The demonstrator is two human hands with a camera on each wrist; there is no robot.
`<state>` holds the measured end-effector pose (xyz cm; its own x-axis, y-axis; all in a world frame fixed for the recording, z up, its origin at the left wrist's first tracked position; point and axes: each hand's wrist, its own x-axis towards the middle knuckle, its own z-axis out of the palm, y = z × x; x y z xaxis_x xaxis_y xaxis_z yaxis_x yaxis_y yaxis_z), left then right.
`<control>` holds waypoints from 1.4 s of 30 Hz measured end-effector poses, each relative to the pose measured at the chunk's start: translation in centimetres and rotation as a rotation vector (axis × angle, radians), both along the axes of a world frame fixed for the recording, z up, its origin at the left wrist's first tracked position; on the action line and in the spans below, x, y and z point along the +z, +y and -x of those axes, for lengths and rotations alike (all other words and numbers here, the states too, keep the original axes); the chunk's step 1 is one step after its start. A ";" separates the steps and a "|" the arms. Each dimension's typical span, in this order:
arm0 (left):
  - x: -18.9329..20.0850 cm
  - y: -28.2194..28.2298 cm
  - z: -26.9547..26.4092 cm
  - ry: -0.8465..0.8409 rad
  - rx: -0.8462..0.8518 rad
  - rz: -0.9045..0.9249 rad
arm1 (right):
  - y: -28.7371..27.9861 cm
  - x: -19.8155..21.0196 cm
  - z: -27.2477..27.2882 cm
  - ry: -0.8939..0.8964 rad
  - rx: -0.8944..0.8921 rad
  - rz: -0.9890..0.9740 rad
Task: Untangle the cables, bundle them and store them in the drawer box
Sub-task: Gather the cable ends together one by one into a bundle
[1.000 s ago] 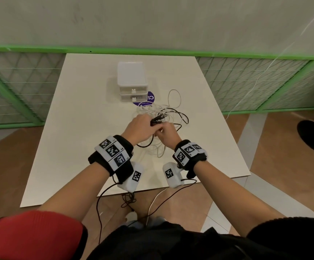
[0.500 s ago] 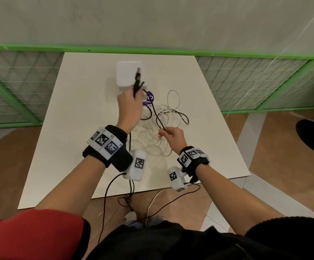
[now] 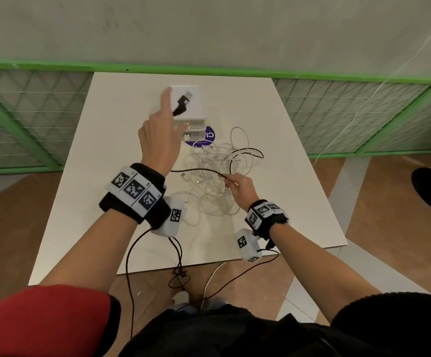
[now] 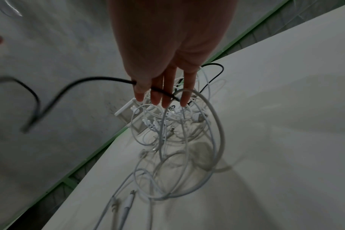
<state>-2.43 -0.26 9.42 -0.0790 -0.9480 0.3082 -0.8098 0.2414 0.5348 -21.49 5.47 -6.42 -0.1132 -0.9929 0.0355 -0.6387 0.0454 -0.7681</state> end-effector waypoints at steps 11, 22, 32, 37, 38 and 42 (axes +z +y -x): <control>-5.0 2.3 3.7 -0.199 -0.381 -0.162 | -0.4 2.7 -2.7 -0.042 0.080 0.093; -5.4 2.3 3.3 -0.317 -0.397 -0.252 | 0.8 1.3 -2.5 -0.182 -0.126 0.141; 1.1 2.3 3.3 0.614 -0.222 -0.011 | -0.8 -0.3 -0.4 -0.210 -0.196 0.037; 1.6 0.3 1.6 0.189 -0.027 -0.032 | -1.6 -0.3 -0.4 -0.147 -0.145 0.013; 1.3 0.0 1.1 0.040 0.012 -0.011 | -1.6 -0.4 -0.5 -0.121 -0.115 0.000; 0.6 0.1 0.6 -0.138 0.020 0.179 | -1.7 -0.6 -0.5 0.021 -0.066 -0.079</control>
